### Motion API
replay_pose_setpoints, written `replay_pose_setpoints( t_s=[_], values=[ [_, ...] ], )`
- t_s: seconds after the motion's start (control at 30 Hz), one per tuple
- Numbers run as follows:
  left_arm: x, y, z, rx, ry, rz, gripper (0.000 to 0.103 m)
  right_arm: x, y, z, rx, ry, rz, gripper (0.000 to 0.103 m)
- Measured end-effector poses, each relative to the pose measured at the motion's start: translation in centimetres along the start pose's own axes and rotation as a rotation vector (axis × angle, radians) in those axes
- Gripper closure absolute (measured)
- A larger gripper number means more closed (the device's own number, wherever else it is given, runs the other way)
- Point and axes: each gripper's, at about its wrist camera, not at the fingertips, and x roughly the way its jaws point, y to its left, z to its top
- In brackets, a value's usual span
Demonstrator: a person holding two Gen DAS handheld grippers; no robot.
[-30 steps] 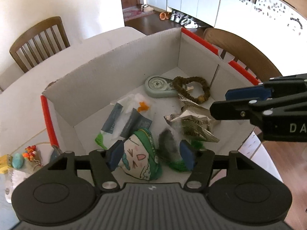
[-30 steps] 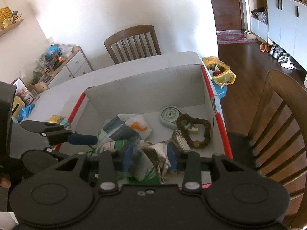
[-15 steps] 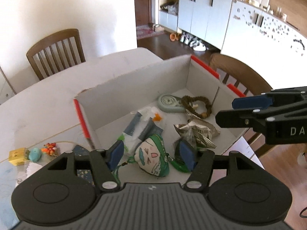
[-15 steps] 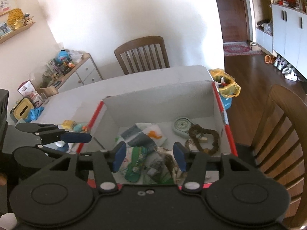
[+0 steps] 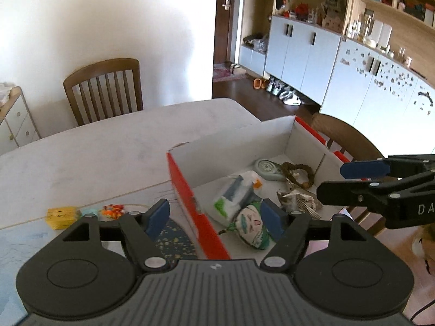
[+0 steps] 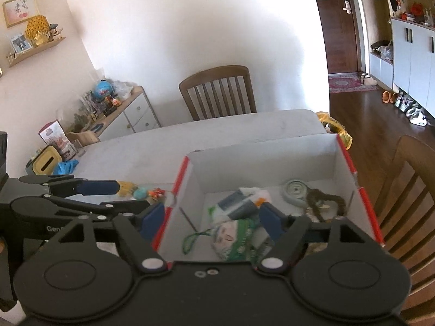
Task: Organize objects
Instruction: 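Move both tools back over the remaining items on the table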
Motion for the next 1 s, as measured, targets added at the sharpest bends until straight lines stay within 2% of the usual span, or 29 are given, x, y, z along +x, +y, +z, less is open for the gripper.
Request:
replay_pose_setpoints(
  t_s=[0.13,0.23,0.4,0.67,0.8,1.0],
  values=[
    [-1.6,1.7,-0.5,0.008,-0.024,0.008,0.028,0.2,2.2,-0.2,0.000,-0.015,-0.006,0.014],
    [-2.4,3.2,-0.9,0.002,-0.033,0.008,0.024,0.4,3.8,-0.5,-0.001,-0.027,-0.017,0.006],
    [-3.4,6.1,-1.8,-0.018,-0.039,0.009,0.023,0.7,6.2,-1.0,-0.003,-0.044,-0.030,0.002],
    [-4.3,10.5,-3.6,-0.060,-0.031,-0.009,0.017,1.9,9.9,-1.5,-0.013,-0.037,-0.031,0.001],
    [-4.7,12.8,-4.5,-0.087,-0.032,-0.004,0.002,2.7,11.5,-1.6,-0.021,-0.028,-0.030,0.001],
    [-4.9,15.5,-5.6,-0.094,-0.045,0.003,0.000,4.1,13.3,-1.7,-0.027,-0.013,-0.039,0.001]
  ],
)
